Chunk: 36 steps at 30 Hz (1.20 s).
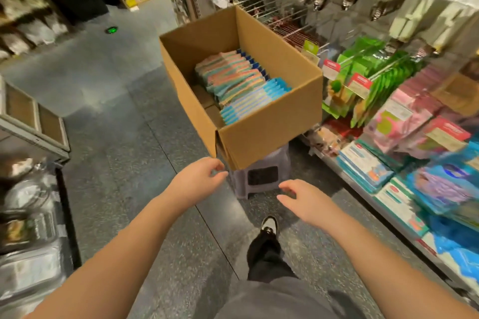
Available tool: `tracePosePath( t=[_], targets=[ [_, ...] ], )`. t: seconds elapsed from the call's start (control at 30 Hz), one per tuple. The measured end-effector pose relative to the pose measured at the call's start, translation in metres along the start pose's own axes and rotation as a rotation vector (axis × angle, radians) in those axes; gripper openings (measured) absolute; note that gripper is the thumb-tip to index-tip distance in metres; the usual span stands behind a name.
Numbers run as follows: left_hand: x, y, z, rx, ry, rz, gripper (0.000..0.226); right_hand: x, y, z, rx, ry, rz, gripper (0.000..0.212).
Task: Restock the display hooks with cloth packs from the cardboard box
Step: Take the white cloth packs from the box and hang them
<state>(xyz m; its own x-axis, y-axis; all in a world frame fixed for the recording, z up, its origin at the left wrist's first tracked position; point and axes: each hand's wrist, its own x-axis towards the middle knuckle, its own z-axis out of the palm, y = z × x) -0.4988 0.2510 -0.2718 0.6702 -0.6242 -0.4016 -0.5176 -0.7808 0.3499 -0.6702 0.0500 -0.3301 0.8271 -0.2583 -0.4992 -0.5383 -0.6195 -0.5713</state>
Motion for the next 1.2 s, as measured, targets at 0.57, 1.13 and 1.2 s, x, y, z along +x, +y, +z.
tracePosePath(
  t=[0.57, 1.13, 1.2],
  targets=[
    [0.332, -0.032, -0.109, -0.112, -0.160, -0.153, 0.024, 0.292, -0.092, -0.119, -0.166, -0.095, -0.054, 0.044],
    [0.553, -0.075, -0.011, -0.035, -0.641, 0.076, 0.086, 0.457, -0.106, -0.015, -0.194, -0.058, 0.496, 0.042],
    [0.556, -0.075, -0.001, -0.031, -0.628, 0.114, 0.090, 0.461, -0.105, -0.006, -0.227, -0.025, 0.487, 0.046]
  ],
)
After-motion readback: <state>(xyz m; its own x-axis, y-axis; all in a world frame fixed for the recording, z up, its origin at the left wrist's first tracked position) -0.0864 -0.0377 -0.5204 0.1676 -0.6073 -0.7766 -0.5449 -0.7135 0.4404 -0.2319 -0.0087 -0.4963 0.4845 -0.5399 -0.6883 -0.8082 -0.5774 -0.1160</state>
